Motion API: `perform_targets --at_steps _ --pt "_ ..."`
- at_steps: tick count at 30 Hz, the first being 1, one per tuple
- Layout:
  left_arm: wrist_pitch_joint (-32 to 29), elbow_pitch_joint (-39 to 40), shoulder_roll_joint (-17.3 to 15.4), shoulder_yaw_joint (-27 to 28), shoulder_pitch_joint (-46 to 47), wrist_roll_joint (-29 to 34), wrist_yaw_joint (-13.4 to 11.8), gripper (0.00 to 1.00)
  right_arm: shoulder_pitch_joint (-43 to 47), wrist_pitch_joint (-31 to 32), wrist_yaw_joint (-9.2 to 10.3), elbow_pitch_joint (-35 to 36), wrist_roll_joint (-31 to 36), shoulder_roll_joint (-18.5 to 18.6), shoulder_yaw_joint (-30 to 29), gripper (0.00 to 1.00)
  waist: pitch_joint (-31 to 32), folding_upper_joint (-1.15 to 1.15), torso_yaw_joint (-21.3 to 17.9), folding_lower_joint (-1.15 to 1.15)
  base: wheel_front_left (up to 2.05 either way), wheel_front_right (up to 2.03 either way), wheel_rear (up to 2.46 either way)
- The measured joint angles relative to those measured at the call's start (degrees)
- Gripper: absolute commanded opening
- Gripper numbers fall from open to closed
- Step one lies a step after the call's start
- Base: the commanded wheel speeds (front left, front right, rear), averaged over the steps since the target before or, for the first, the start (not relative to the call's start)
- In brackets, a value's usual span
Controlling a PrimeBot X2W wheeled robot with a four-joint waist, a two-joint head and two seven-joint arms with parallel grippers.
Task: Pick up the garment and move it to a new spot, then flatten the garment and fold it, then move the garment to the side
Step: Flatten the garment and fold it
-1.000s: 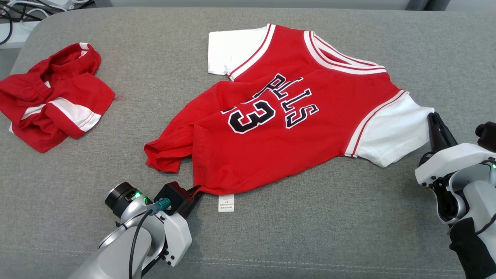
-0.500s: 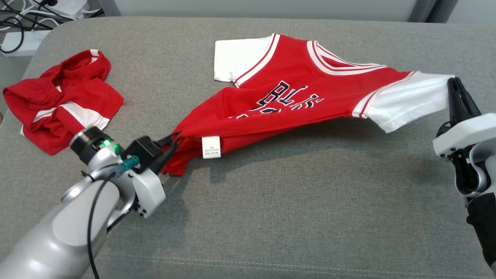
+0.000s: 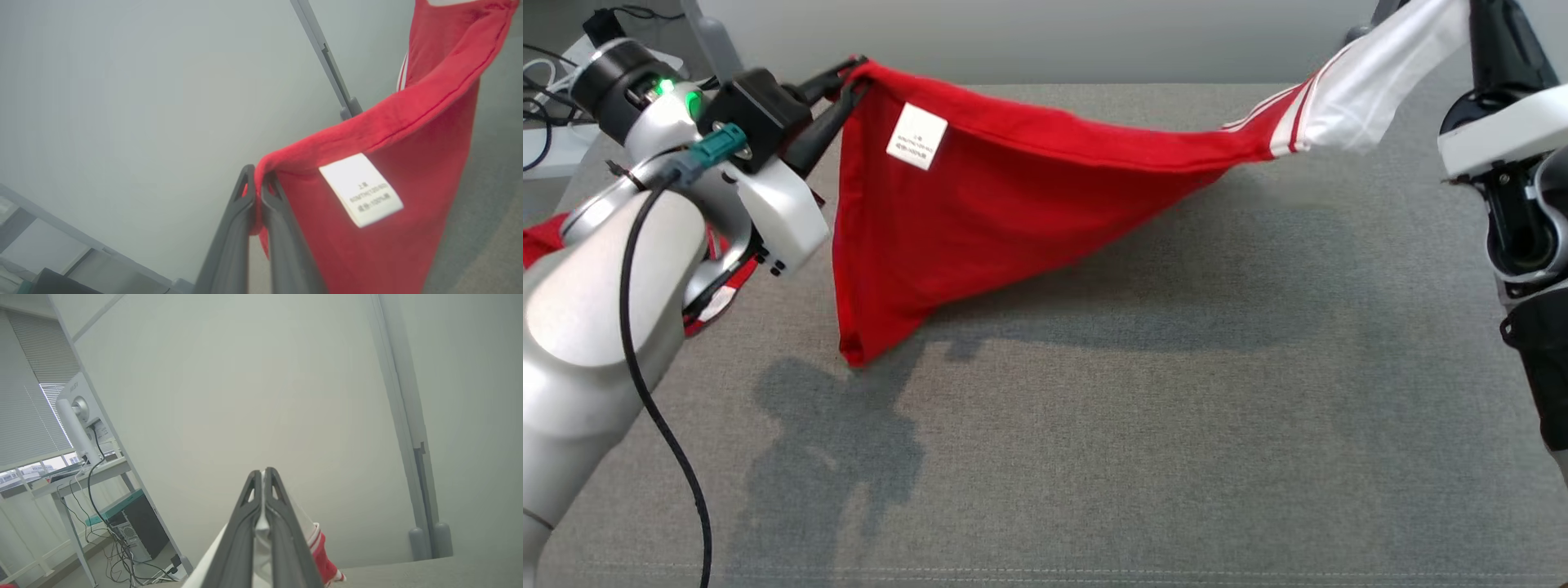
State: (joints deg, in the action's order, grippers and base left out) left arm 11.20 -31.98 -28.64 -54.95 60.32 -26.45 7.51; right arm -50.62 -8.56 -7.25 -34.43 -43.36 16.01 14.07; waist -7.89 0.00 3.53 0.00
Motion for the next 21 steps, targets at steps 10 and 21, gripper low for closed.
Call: perform_targets --at_steps 10,21 --pt "0.4 -2.7 -2.1 1.4 2.8 -3.1 0.0 0.0 1.1 5.4 0.0 10.3 -6.4 0.4 -2.3 0.0 3.6 0.0 -2.9 0.0 0.0 0.0 0.0" --pt "-24.8 14.0 -10.2 -11.1 -15.8 -29.6 0.0 0.0 22.3 32.5 0.02 21.0 -10.2 6.1 5.3 0.0 3.2 0.0 -2.7 0.0 0.0 0.0 0.0"
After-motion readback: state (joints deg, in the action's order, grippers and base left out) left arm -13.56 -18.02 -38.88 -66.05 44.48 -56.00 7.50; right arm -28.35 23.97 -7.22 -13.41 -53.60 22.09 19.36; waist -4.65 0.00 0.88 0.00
